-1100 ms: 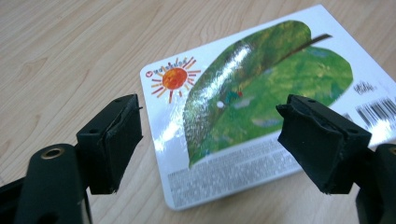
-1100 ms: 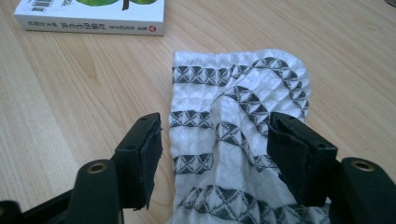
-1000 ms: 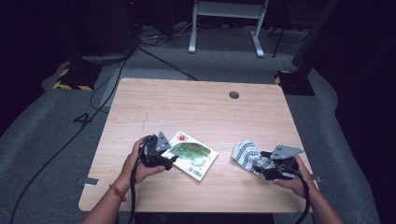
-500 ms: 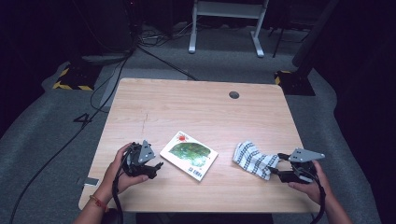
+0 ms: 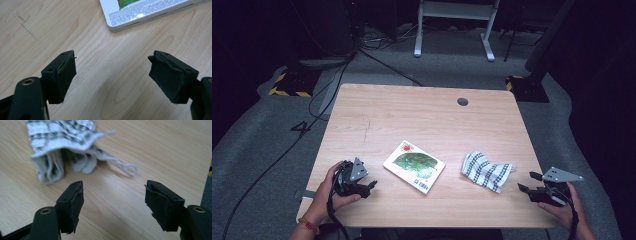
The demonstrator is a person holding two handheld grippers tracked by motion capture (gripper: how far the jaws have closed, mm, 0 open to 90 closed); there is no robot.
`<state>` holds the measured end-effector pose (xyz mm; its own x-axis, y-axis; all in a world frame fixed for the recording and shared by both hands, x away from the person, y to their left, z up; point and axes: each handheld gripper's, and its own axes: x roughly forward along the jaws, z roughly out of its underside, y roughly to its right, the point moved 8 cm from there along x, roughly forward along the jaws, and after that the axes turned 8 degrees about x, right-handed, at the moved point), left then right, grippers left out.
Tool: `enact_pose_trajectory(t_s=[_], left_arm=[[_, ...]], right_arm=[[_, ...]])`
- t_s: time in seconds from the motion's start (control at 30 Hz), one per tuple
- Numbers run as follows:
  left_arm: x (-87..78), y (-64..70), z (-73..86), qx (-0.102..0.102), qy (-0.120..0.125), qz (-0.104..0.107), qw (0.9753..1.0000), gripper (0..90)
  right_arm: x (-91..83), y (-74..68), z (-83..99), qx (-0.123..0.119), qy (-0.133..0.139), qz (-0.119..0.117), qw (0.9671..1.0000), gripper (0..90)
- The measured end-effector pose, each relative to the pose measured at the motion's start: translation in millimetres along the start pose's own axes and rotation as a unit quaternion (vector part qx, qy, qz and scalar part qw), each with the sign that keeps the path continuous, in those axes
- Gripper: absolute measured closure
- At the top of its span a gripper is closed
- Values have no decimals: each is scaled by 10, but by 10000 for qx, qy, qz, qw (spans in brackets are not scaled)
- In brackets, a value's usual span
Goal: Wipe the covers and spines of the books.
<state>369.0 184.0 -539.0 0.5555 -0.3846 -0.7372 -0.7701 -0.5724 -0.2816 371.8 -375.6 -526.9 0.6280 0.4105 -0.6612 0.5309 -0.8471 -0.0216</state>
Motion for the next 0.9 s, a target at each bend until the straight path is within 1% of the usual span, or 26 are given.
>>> enact_pose_trajectory(t_s=[0.03,0.07,0.1,0.17,0.2,0.23,0.3,0.33,0.4,0.43,0.47,0.5,0.53,0.57,0.6,0.77,0.9], left_arm=[[9,-2,12,-12,3,-24,10000,201],[19,-4,32,4,-45,-30,10000,200],[29,-4,46,-20,-38,-44,10000,201],[42,-3,68,-149,49,59,9999,208],[53,-2,81,-194,57,102,9997,209],[73,0,106,-215,22,124,9997,208],[112,-12,135,-294,-32,63,9995,199],[117,-12,134,-337,6,63,9994,198],[129,-3,127,-355,72,55,9993,198],[136,4,129,-431,124,73,9990,197],[147,1,136,-512,195,140,9984,196],[158,-1,145,-634,256,205,9974,194],[176,-9,158,-849,295,328,9954,187],[186,-28,171,-961,244,430,9941,176],[189,-32,173,-1008,224,471,9935,164],[198,-37,168,-967,220,457,9940,146],[199,-33,167,-990,226,463,9938,146]], right_arm=[[29,65,57,179,-23,82,9998,322],[48,99,78,271,-14,114,9996,322],[69,128,106,413,-19,117,9991,320],[105,157,145,599,-20,101,9981,316],[124,165,163,624,-52,102,9980,310],[138,168,176,627,-85,126,9979,300],[184,157,209,541,-124,151,9983,283],[189,152,217,590,-61,78,9982,292],[188,157,222,599,-13,58,9982,297],[183,166,225,604,27,29,9982,300],[183,163,227,604,17,39,9982,296],[186,156,226,604,5,70,9982,287],[192,151,223,605,4,81,9981,283],[197,146,220,618,2,95,9980,278],[199,145,219,627,1,108,9980,278],[202,144,218,646,3,123,9978,275],[202,144,218,644,6,128,9978,274]])
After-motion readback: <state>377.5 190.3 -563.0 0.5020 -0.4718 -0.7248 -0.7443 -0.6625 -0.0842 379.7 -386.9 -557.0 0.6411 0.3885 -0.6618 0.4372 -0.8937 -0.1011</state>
